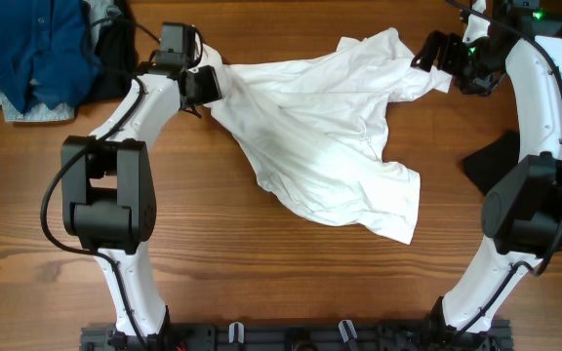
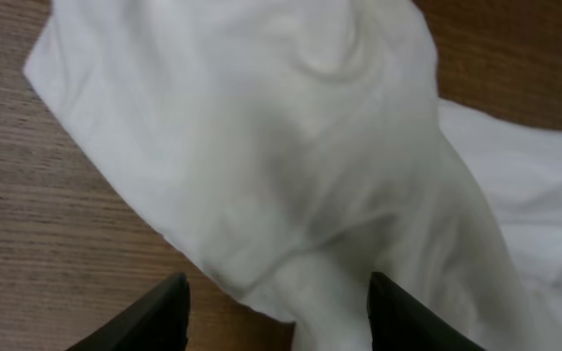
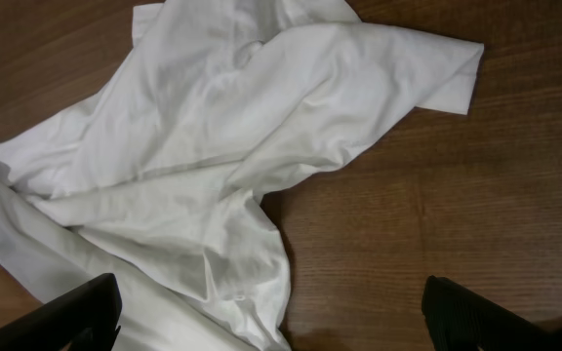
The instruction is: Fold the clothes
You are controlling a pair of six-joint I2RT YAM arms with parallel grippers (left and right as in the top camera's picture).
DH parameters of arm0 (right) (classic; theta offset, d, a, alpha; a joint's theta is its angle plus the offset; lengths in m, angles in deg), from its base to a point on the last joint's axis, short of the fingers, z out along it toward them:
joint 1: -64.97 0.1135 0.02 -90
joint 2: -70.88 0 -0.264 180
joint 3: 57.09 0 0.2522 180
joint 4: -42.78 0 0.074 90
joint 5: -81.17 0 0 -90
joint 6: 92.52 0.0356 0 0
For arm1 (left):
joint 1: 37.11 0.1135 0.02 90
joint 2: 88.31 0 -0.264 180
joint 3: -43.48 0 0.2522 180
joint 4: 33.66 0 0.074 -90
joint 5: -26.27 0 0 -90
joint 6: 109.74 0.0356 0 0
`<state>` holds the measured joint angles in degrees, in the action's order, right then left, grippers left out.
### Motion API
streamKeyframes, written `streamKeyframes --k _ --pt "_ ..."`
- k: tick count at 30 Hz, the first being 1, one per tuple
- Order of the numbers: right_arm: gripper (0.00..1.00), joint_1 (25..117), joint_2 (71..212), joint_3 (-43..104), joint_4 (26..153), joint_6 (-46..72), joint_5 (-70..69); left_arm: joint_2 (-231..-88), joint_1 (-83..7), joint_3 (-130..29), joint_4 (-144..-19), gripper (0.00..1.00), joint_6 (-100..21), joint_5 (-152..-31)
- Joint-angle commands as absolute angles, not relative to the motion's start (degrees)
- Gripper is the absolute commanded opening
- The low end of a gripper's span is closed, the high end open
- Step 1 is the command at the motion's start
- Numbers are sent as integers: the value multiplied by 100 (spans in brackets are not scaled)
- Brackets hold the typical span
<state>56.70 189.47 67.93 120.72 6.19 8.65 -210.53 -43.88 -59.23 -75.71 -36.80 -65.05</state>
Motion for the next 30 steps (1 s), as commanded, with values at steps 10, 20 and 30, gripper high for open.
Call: streamKeyframes --k 10,20,30 --pt "99 5709 18962 6868 12066 495 745 -21468 -4335 -5945 -7342 46 -3868 -6409" --pt "100 5709 18962 6868 12046 495 745 -21459 -4331 -5971 -7029 4 -3859 -6402" --pt "100 5709 18962 6868 12070 497 727 -21083 -4543 -6629 -7160 4 -3798 -6409"
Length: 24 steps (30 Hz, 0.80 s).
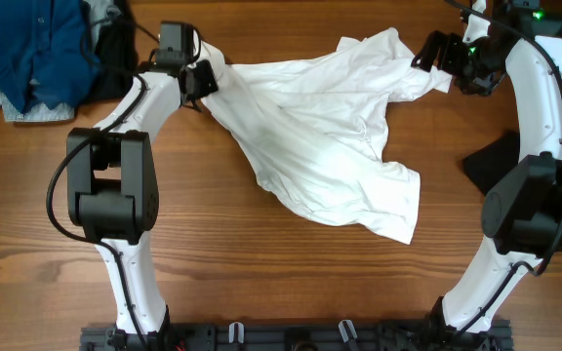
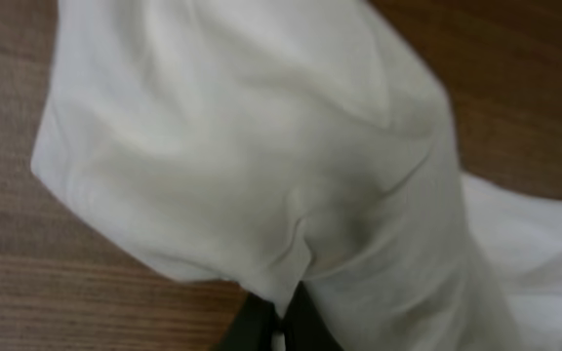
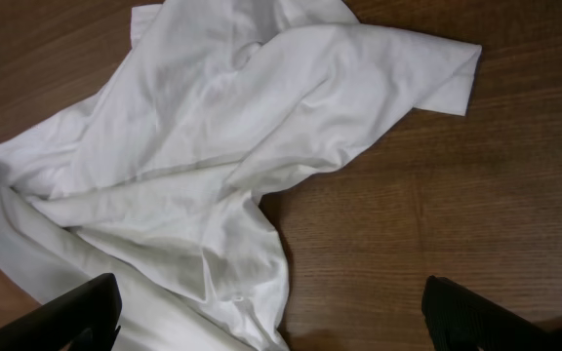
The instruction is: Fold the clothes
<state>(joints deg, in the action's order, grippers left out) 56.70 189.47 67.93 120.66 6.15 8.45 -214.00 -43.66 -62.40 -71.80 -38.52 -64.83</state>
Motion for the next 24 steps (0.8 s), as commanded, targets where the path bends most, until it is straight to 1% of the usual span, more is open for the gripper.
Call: streamKeyframes --k 1,10,11,12,13,14,19,22,24 --pt "99 5709 18962 6868 12079 495 727 -21066 -4635 -6732 -7160 4 -3798 -6411" --pt "99 5709 18962 6868 12131 499 727 -21103 -5640 -6857 -6461 4 -3795 -6352" --pt "99 5709 18962 6868 12140 497 727 -21103 -5741 -6857 -6384 8 -3795 -6247" --pt "100 5709 18962 6868 12151 497 727 -21103 -5809 -6857 -6343 29 -3795 -6155" --pt "100 5709 18962 6868 12158 495 727 -21103 -5900 -6857 -6301 66 -3795 -5974" --pt "99 5709 18962 6868 12169 495 727 -21103 -5957 -6857 -6306 100 -3795 -5836" --pt "99 5709 18962 6868 12175 492 725 -21098 -5964 -6857 -6749 100 -3402 -5718" --pt "99 5709 18962 6868 12175 492 725 -21066 -5778 -6857 -7460 100 -3376 -5720" --pt "100 5709 18962 6868 12169 495 725 -21066 -5562 -6857 -8067 100 -3695 -5753"
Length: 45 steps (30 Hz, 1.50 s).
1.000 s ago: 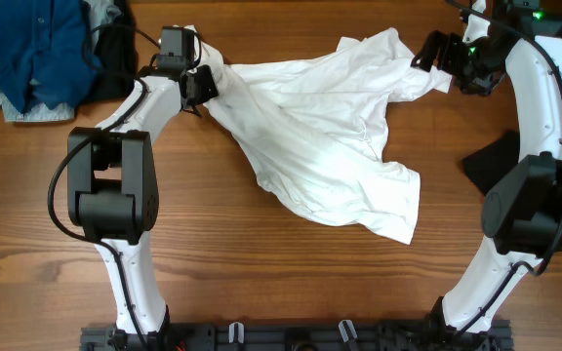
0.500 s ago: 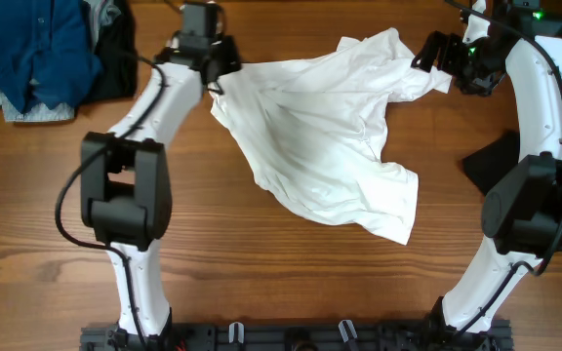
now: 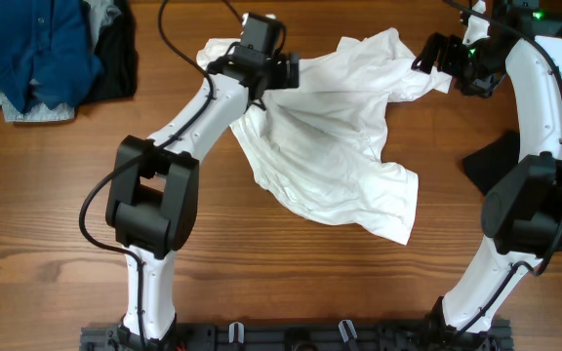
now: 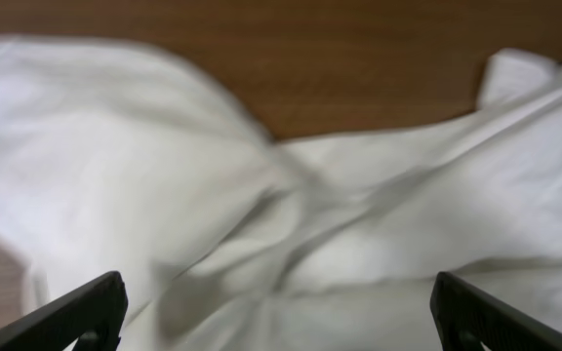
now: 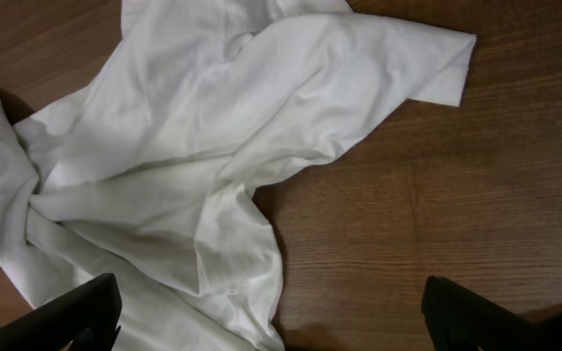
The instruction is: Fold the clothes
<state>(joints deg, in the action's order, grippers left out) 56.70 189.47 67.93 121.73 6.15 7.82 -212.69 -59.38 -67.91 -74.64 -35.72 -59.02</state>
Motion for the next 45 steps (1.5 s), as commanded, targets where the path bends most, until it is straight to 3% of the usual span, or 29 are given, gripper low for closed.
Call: streamKeyframes --k 1,6,9,14,28,45 --pt "99 5709 18962 6868 12155 492 725 -21066 -5444 -6857 -8301 100 -3802 -5878" --pt "99 5709 18962 6868 12138 492 725 -21079 -4790 -6854 -8894 99 -3843 -6850" --pt "99 5709 18962 6868 12134 495 725 -21083 -4578 -6843 -8902 93 -3843 -7104" --pt "100 5709 18962 6868 12134 495 725 -21101 -4517 -6644 -8872 70 -3843 -7097" --pt "100 5709 18962 6868 12203 495 727 -21157 -4526 -5976 -8061 63 -3819 -7008" --pt "100 5709 18962 6868 12217 495 725 -21660 -4829 -5976 -7646 27 -3819 -6746"
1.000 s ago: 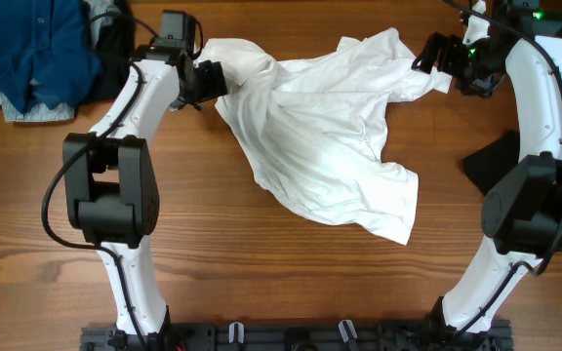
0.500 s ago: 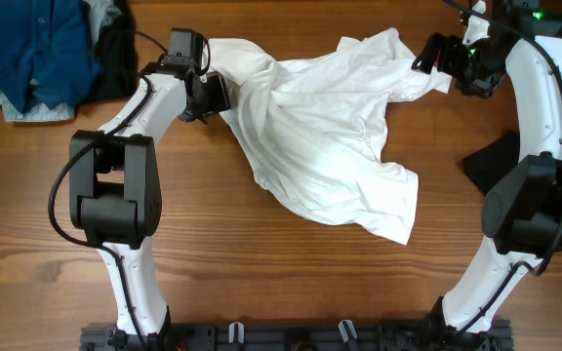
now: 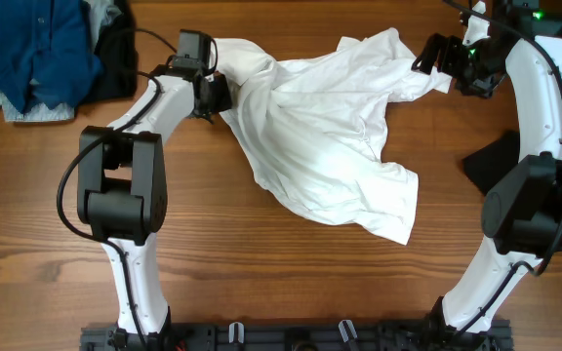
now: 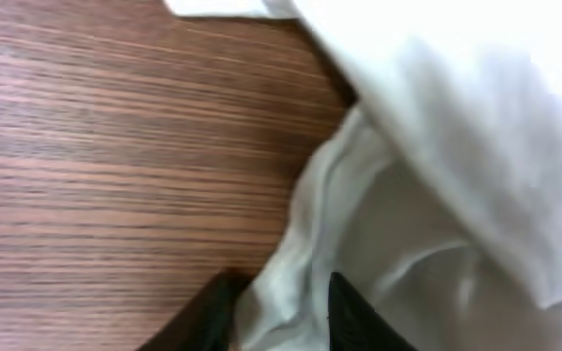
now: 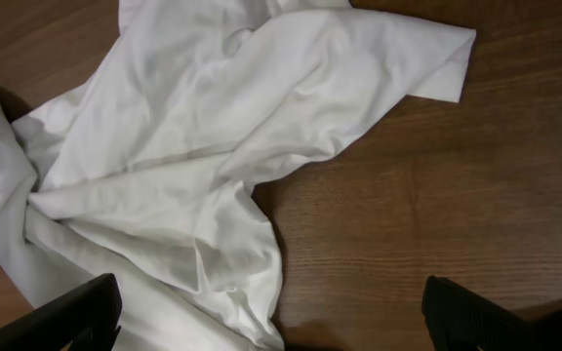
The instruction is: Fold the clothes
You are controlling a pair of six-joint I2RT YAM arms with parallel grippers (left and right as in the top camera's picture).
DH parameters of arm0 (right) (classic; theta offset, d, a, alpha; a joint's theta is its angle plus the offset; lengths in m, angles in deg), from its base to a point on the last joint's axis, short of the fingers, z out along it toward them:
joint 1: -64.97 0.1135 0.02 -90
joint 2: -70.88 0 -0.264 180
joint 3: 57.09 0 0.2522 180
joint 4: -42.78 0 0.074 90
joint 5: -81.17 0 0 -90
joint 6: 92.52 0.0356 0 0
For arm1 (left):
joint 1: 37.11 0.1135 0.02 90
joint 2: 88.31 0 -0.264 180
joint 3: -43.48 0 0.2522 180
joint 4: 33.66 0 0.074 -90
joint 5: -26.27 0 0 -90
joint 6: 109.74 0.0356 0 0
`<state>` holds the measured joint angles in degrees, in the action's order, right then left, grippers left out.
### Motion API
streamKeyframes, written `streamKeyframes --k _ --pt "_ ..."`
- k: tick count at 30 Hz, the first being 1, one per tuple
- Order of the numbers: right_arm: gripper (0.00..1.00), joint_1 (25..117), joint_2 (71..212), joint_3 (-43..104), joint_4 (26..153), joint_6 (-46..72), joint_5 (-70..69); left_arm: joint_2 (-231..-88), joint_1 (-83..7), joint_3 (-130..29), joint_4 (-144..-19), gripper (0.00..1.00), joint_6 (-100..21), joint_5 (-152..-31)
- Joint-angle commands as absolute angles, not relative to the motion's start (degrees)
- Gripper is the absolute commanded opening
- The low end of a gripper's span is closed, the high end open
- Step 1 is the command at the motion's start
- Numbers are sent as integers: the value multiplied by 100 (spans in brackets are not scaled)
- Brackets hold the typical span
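Note:
A crumpled white shirt [image 3: 330,127] lies spread across the far middle of the wooden table [image 3: 261,273]. My left gripper [image 3: 213,95] is at the shirt's left edge. In the left wrist view the gripper [image 4: 281,317] has its fingers drawn close, with a bunched fold of the shirt [image 4: 457,146] pinched between them. My right gripper [image 3: 435,54] hovers by the shirt's far right sleeve. It [image 5: 271,297] stands wide open above the shirt [image 5: 213,127], holding nothing.
A pile of blue clothes [image 3: 32,49] and a dark garment [image 3: 115,49] lie at the far left corner. A black cloth [image 3: 486,166] sits at the right edge, beside the right arm.
My left gripper was open over the shirt's far middle. It is now back at the shirt's left edge, closed on a fold. The right arm has barely moved.
My left gripper stood open at the shirt's left edge, then shut on it there. Later it was open further right with the left flap thrown over towards the middle. Now it grips the left edge again. The right gripper has stayed open.

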<state>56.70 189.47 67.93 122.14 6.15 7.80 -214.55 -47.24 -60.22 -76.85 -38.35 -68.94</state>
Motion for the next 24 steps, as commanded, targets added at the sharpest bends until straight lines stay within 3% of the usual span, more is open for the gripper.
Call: streamKeyframes --k 1,3,15,24 --pt "100 5709 18962 6868 12217 495 725 -21660 -4838 -5976 -7648 22 -3817 -6695" --pt "100 5709 18962 6868 12219 495 725 -21662 -4836 -5976 -7672 4 -3815 -6617" --pt "100 5709 18962 6868 12208 499 727 -21227 -4161 -6767 -8942 4 -2882 -5106" --pt "99 5709 18962 6868 12197 499 727 -21129 -3848 -7318 -8832 4 -1846 -4306"
